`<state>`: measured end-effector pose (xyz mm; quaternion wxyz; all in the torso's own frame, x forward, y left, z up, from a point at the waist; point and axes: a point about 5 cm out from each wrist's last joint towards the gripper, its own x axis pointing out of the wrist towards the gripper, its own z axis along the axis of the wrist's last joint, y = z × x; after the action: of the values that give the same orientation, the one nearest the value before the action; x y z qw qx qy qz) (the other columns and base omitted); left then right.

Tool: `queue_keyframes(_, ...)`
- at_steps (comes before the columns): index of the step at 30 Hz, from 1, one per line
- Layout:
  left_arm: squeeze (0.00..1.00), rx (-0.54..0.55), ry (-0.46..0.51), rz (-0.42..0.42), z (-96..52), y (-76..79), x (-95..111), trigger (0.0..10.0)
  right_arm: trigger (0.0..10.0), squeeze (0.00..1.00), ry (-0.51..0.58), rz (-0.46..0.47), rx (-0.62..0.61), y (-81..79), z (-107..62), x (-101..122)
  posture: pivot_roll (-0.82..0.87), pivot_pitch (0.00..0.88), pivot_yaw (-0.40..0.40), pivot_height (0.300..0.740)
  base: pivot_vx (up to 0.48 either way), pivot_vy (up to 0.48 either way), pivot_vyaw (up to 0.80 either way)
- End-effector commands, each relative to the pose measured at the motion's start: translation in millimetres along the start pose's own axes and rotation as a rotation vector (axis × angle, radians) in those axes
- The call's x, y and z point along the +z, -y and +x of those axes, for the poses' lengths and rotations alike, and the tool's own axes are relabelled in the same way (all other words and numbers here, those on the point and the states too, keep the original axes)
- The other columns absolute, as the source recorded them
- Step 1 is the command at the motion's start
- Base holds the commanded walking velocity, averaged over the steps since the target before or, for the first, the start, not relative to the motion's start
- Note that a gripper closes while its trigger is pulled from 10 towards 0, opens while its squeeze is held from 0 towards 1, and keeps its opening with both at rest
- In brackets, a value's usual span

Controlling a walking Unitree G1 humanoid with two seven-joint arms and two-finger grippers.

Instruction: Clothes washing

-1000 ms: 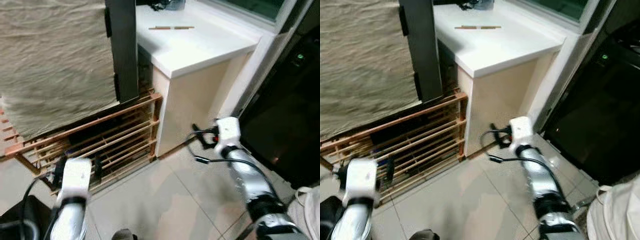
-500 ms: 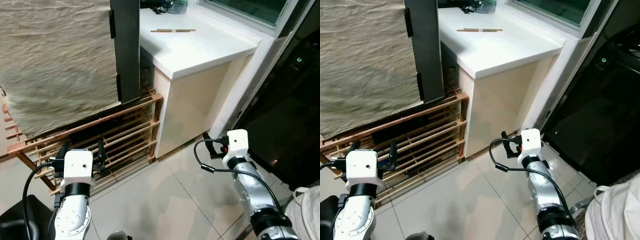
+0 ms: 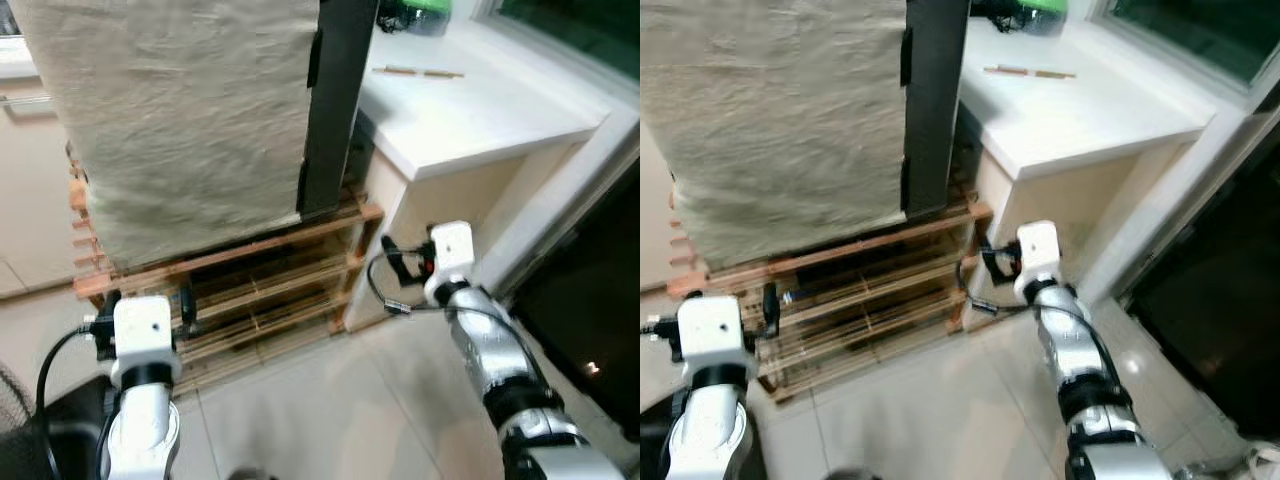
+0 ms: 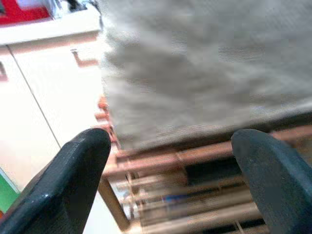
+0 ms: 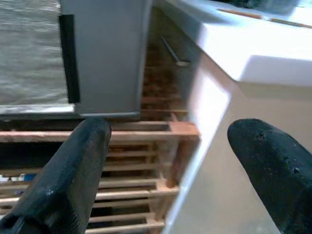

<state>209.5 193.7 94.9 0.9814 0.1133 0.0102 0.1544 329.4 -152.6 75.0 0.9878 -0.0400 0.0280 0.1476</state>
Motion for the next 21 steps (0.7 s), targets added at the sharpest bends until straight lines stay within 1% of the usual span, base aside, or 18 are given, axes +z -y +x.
queue_keyframes(1,0.0,-0.009,-0.024,0.029,-0.3,7.8,-2,10.0,10.0,0.0,-0.046,-0.003,-0.022,10.0,-6.4,-10,0.1,0.005,-0.099,0.74,0.0,0.0,0.69)
queue_keyframes(6,0.0,-0.023,-0.005,0.041,4.0,8.5,1,10.0,10.0,0.0,-0.053,0.003,-0.038,11.6,-4.1,-9,0.1,0.009,-0.099,0.74,0.0,0.0,0.68)
queue_keyframes(7,0.0,-0.033,0.015,0.055,5.2,9.3,4,10.0,10.0,0.0,-0.057,0.015,-0.059,13.3,-3.9,-10,0.1,0.013,-0.099,0.74,0.0,0.0,0.0)
queue_keyframes(8,0.0,-0.036,0.02,0.063,6.0,9.8,6,10.0,10.0,0.0,-0.054,0.005,-0.057,13.3,-4.1,-10,0.1,0.014,-0.098,0.74,0.0,0.0,0.0)
queue_keyframes(11,0.0,-0.033,0.007,0.073,6.5,10.1,5,10.0,10.0,0.0,-0.055,0.003,-0.066,13.4,-4.9,-11,0.09,0.014,-0.095,0.74,0.0,0.0,0.0)
queue_keyframes(12,0.0,-0.026,0.006,0.075,6.3,9.8,5,10.0,10.0,0.0,-0.059,0.031,-0.078,14.5,-6.1,-13,0.09,0.015,-0.093,0.74,0.0,0.0,0.0)
queue_keyframes(16,0.0,-0.023,0.002,0.096,7.8,10.1,4,10.0,10.0,0.0,-0.074,0.005,-0.079,15.1,-7.4,-15,0.09,0.016,-0.089,0.74,0.0,0.0,0.0)
queue_keyframes(19,0.0,-0.016,0.004,0.108,11.6,8.1,3,10.0,10.0,0.0,-0.082,0.005,-0.075,12.5,-8.3,-18,0.09,0.018,-0.086,0.74,0.0,0.0,0.77)
queue_keyframes(21,0.0,-0.014,0.005,0.108,14.1,6.5,4,10.0,10.0,0.0,-0.085,0.001,-0.093,12.7,-8.2,-19,0.09,0.019,-0.083,0.74,0.0,0.0,0.73)
